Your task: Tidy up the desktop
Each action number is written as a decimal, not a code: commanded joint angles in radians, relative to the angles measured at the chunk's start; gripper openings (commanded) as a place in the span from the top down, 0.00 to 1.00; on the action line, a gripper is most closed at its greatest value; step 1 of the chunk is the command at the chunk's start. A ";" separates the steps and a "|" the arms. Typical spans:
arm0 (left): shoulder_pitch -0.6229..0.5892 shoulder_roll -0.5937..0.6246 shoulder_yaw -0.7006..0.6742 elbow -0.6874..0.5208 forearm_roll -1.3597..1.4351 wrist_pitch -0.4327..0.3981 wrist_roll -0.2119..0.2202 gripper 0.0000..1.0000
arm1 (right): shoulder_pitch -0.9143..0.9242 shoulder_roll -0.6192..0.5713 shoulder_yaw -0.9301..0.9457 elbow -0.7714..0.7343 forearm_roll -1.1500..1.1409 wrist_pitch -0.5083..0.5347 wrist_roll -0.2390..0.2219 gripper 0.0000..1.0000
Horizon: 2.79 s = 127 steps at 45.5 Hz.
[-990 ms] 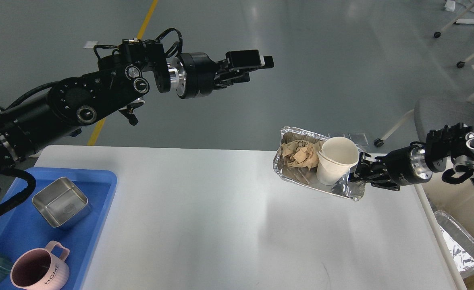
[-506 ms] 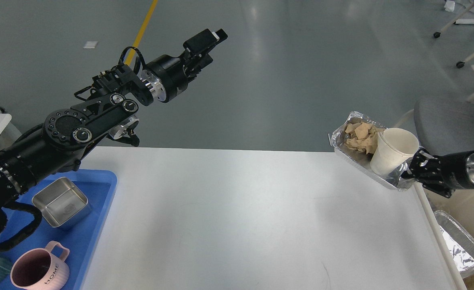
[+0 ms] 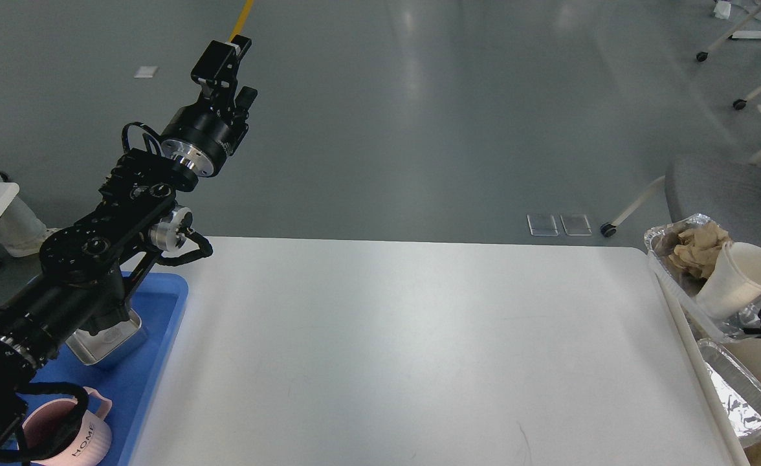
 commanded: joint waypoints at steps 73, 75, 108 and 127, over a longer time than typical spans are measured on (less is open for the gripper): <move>0.074 0.021 -0.138 0.013 -0.199 0.025 0.003 0.03 | -0.061 -0.036 -0.009 -0.153 0.215 -0.512 0.006 0.00; 0.074 0.024 -0.140 0.013 -0.201 0.025 0.003 0.03 | -0.037 -0.027 -0.018 -0.153 0.215 -0.523 0.006 0.00; 0.086 0.004 -0.232 0.055 -0.374 0.014 -0.013 0.03 | 0.443 0.311 0.005 -0.149 0.218 -0.695 0.331 0.09; 0.129 0.004 -0.235 0.073 -0.520 -0.127 -0.007 0.03 | 0.341 0.463 0.035 -0.051 0.563 -0.597 0.698 0.00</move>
